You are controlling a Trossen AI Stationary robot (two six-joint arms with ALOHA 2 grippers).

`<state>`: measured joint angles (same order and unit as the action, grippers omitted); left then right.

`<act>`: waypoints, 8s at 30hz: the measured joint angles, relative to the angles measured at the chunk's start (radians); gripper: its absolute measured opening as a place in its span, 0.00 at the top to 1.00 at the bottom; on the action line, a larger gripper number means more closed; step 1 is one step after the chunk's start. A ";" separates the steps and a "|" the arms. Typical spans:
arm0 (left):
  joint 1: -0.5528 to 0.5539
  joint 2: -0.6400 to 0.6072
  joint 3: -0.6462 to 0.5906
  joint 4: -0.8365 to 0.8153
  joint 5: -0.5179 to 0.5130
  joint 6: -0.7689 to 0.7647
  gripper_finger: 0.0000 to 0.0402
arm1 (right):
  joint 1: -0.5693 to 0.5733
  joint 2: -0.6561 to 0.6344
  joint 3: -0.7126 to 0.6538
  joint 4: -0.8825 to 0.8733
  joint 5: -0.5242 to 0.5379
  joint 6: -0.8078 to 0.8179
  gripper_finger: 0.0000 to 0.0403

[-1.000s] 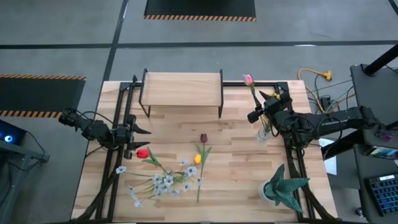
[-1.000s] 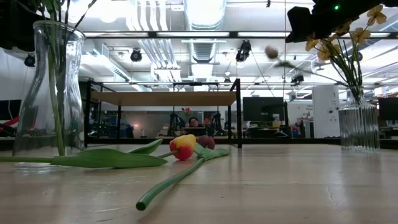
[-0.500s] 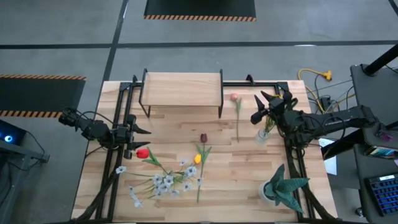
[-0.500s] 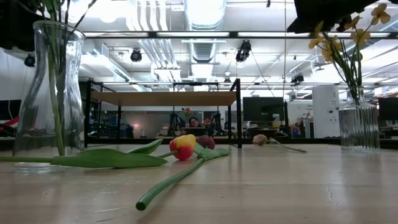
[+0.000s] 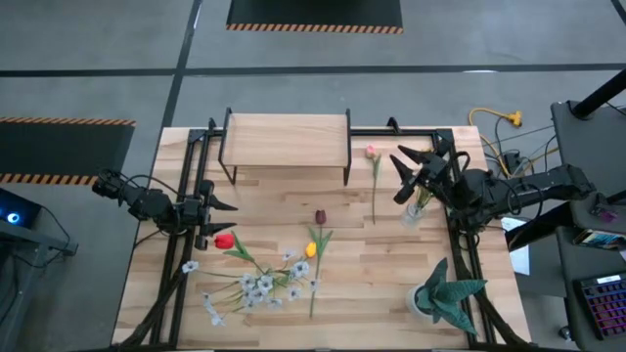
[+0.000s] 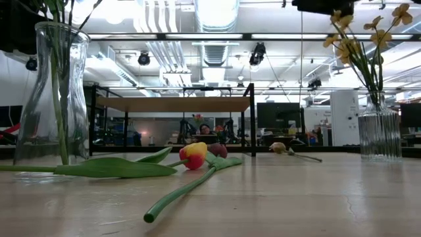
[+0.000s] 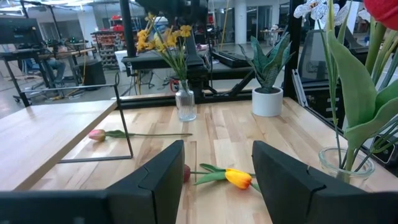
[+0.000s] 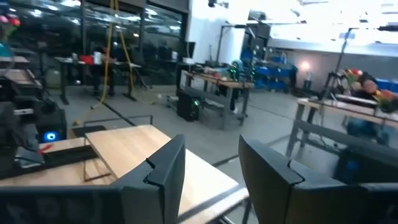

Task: Pick and place flowers into a vace then onto a shelf
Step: Put the pink flower into the left transparent vase

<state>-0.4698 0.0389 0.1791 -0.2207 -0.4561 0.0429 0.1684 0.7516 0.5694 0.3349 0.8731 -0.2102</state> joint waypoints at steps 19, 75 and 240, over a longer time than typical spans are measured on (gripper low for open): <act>0.000 0.000 0.000 0.000 0.000 0.000 0.57 | 0.085 0.309 0.336 -0.228 0.097 0.021 0.53; 0.000 0.000 0.000 -0.025 0.000 0.000 0.57 | 0.032 1.078 0.783 -1.491 -0.176 1.726 0.43; 0.000 0.000 -0.003 0.046 0.000 0.000 0.57 | 0.185 0.820 0.408 -0.287 -0.192 0.501 0.98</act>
<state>-0.4702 0.0391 0.1764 -0.1752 -0.4557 0.0425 0.3531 1.5721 0.9773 0.0481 0.6815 0.2908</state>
